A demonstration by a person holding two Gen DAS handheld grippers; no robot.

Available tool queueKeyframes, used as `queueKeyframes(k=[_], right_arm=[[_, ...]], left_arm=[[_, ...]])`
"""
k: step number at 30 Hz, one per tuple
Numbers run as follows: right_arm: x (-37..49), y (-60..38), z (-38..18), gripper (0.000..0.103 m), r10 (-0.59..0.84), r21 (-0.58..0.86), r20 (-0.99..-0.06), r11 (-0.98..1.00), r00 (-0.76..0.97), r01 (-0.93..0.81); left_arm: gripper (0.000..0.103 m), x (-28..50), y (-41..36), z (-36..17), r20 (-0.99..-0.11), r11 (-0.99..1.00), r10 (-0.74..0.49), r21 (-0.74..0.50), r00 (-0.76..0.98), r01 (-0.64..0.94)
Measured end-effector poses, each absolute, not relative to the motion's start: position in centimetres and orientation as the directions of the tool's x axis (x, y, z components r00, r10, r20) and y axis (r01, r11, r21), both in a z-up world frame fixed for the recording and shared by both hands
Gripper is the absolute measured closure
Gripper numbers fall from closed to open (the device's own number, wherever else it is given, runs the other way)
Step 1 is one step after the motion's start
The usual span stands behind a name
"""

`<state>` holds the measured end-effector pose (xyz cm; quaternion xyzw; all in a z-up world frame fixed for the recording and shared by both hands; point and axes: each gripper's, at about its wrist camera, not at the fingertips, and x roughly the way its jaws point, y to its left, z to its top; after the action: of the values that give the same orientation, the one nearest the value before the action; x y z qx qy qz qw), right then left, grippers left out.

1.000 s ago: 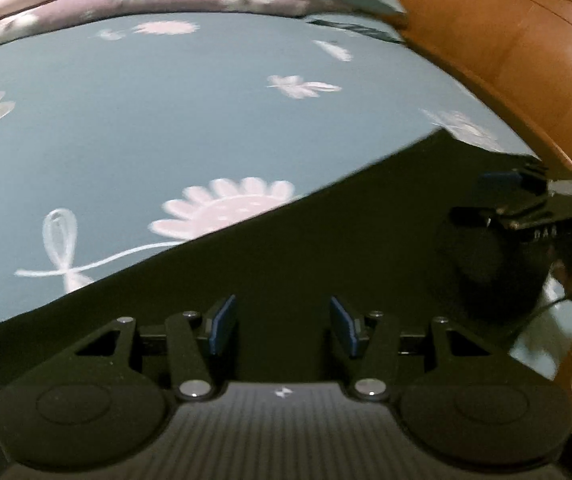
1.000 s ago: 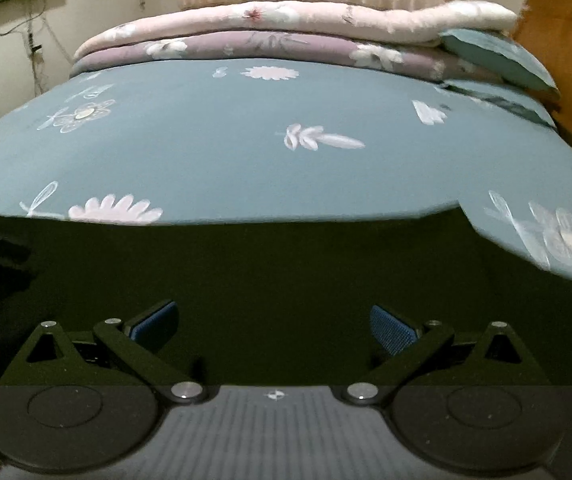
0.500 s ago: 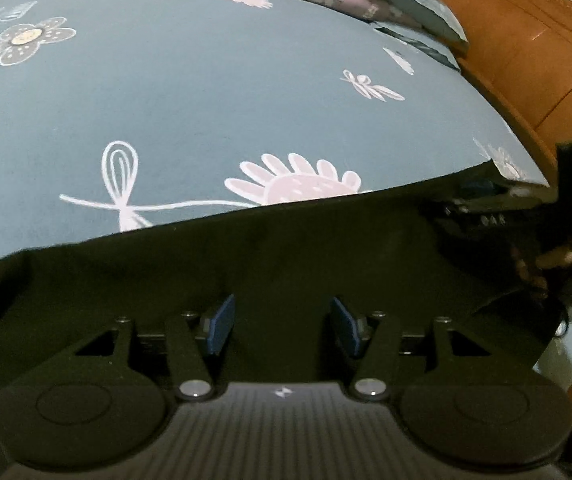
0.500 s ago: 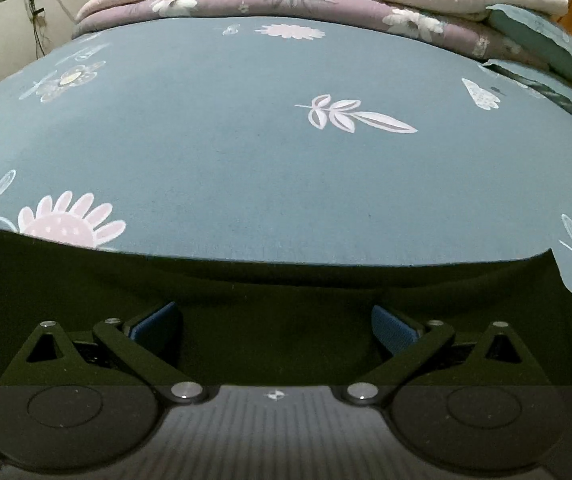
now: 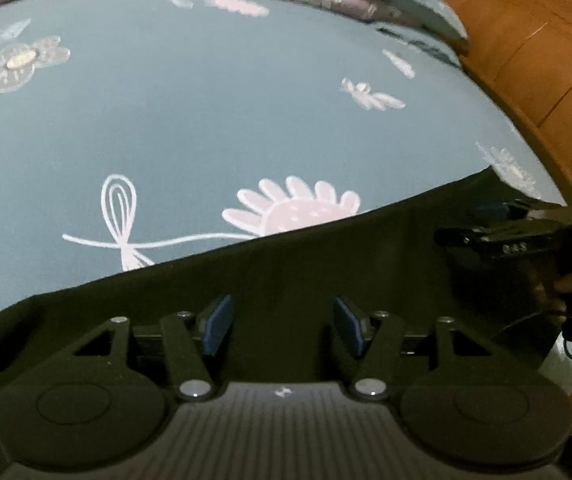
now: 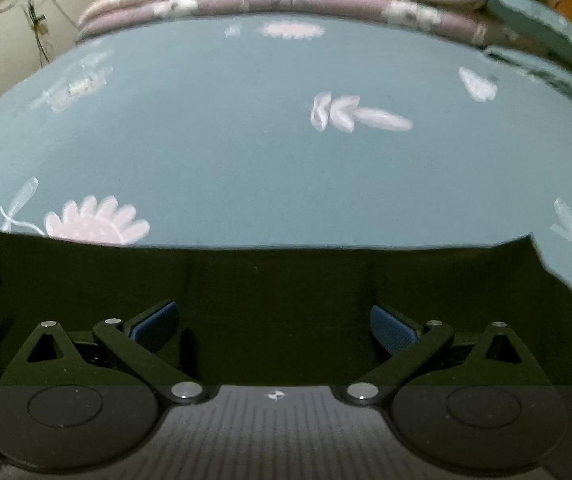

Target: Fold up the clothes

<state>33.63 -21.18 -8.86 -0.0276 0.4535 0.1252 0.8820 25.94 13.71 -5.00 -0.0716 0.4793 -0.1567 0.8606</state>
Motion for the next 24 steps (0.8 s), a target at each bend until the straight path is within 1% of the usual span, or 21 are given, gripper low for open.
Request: queueKeyframes(k=[2, 3, 5, 8, 10, 11, 15, 17, 20, 24], right_arm=[[34.6, -20.7, -9.6, 0.0, 0.179, 0.039, -0.787, 0.97, 0.59, -0.241], [35.2, -20.5, -9.8, 0.0, 0.174, 0.029, -0.783, 0.969, 0.597, -0.243], [35.9, -20.3, -9.6, 0.0, 0.173, 0.025, -0.779, 0.969, 0.603, -0.245], [36.2, -21.1, -8.6, 0.0, 0.204, 0.066, -0.775, 0.968, 0.598, -0.244], [35.3, -21.9, -7.3, 0.0, 0.215, 0.09, -0.761, 0.969, 0.612, -0.229], [34.4, -22.3, -6.5, 0.0, 0.215, 0.088, -0.751, 0.97, 0.624, -0.228], [30.2, -24.4, -4.5, 0.0, 0.155, 0.029, -0.746, 0.979, 0.648, -0.2], [28.3, -26.1, -4.2, 0.0, 0.114, 0.011, -0.754, 0.987, 0.647, -0.161], [25.5, -28.8, -4.2, 0.0, 0.045, 0.018, -0.762, 0.999, 0.646, -0.049], [22.2, -32.2, -4.7, 0.0, 0.011, 0.119, -0.752, 0.986, 0.659, 0.119]], left_arm=[[0.046, 26.5, 13.8, -5.9, -0.801, 0.937, -0.349, -0.288, 0.487, 0.199], [0.044, 26.8, 13.8, -6.2, -0.798, 0.935, -0.355, -0.296, 0.487, 0.196], [0.043, 27.3, 13.9, -6.0, -0.79, 0.935, -0.355, -0.3, 0.499, 0.191], [0.046, 27.3, 13.4, -5.0, -0.79, 0.945, -0.328, -0.271, 0.518, 0.185], [0.046, 27.2, 13.0, -4.2, -0.788, 0.948, -0.316, -0.249, 0.528, 0.196], [0.046, 27.2, 12.6, -3.9, -0.784, 0.943, -0.33, -0.253, 0.526, 0.214], [0.044, 27.2, 11.0, -2.7, -0.768, 0.92, -0.383, -0.266, 0.514, 0.288], [0.044, 27.6, 10.0, -2.4, -0.766, 0.909, -0.403, -0.269, 0.501, 0.319], [0.044, 28.2, 7.8, -2.6, -0.764, 0.882, -0.444, -0.278, 0.469, 0.381], [0.045, 27.0, 4.5, -2.9, -0.755, 0.841, -0.475, -0.238, 0.452, 0.486]])
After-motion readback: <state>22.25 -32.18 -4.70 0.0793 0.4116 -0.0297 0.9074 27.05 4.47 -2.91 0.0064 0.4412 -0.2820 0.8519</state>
